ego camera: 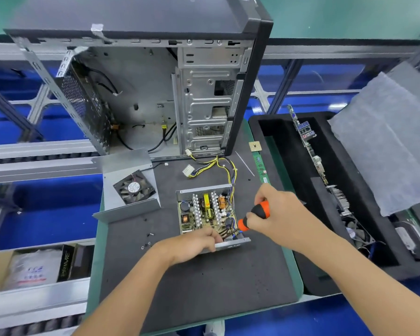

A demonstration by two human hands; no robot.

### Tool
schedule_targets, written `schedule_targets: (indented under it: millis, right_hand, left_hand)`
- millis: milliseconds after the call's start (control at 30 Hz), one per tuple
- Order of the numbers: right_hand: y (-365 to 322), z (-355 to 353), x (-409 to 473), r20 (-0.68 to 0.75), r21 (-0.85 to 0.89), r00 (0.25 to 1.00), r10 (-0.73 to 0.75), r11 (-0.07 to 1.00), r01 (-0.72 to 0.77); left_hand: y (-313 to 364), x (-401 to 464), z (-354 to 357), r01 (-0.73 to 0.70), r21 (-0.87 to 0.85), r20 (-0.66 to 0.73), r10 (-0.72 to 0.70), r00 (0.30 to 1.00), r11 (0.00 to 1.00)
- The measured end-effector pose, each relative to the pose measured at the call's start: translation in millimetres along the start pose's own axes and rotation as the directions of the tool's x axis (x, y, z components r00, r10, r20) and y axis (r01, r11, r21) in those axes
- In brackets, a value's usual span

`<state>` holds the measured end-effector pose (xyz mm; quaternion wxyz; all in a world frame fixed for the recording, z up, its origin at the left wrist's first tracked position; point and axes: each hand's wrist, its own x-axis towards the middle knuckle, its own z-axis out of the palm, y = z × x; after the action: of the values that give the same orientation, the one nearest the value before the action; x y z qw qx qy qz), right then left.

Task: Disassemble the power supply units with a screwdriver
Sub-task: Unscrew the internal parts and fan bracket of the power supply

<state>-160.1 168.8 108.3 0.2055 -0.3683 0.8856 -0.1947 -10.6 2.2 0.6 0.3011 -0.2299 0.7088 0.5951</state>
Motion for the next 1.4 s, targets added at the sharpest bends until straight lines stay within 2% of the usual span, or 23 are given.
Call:
schedule_targets:
  millis: [200,467,567,667,700,833,867,933,1000,1100,1167,1233,1333,1400]
  right_hand:
    - [12,5,-8,-0.058,0.122,0.998,-0.005,0.992,0.012]
    - [13,4,-7,-0.033,0.073,0.999,0.033,0.997,-0.03]
    - [2,3,-9,-0.03,-0.149,0.999,-0.04,0.988,0.035]
    - [-14,3,-10,-0.041,-0.491,0.986,-0.162,0.863,0.121]
    - [-19,3,-9,-0.019,-0.505,0.979,-0.204,0.847,0.166]
    - [-32,-3,-11,0.152,-0.325,0.941,-0.301,0.884,0.335]
    - [-34,-3,-12,0.156,-0.339,0.946,-0.284,0.884,0.321]
    - [-35,-5,-12,0.118,-0.473,0.968,-0.221,0.845,0.251]
    - [-35,-3,-12,0.136,-0.543,0.959,-0.249,0.791,0.282]
    - [-37,-5,-12,0.229,-0.419,0.932,-0.281,0.836,0.355]
    - [-37,-7,-11,0.211,-0.479,0.96,-0.185,0.836,0.267]
    - [-35,-6,-11,0.188,-0.57,0.96,-0.206,0.773,0.278]
    - [-35,-5,-12,0.24,-0.444,0.927,-0.288,0.817,0.369]
    - [-34,-7,-13,0.248,-0.422,0.941,-0.231,0.848,0.32]
  left_hand:
    - [0,-1,0,0.005,0.017,-0.001,-0.005,1.0,1.0]
    - [2,-1,0,0.014,0.001,0.002,-0.014,1.0,1.0]
    - [5,-2,0,0.018,-0.009,0.01,-0.018,1.0,1.0]
    - [7,-2,1,0.008,-0.009,0.014,-0.007,1.0,1.0]
    - [8,-2,1,0.004,-0.006,0.01,-0.004,1.0,1.0]
    - [6,-1,1,-0.013,-0.008,0.0,0.013,1.0,1.0]
    - [6,-1,1,-0.02,-0.012,0.004,0.02,1.0,1.0]
    - [5,1,2,-0.031,-0.012,0.01,0.031,0.999,0.999]
    - [6,2,3,-0.027,-0.016,-0.002,0.027,1.0,1.0]
    - [5,1,3,-0.04,-0.039,0.002,0.04,0.999,0.998]
    - [3,2,2,-0.04,-0.053,0.007,0.041,0.999,0.998]
    - [1,4,2,-0.028,-0.047,-0.005,0.028,1.0,0.999]
    - [0,5,2,-0.019,-0.03,-0.013,0.019,1.0,0.999]
    - [-1,5,1,-0.023,-0.031,-0.013,0.022,1.0,0.999]
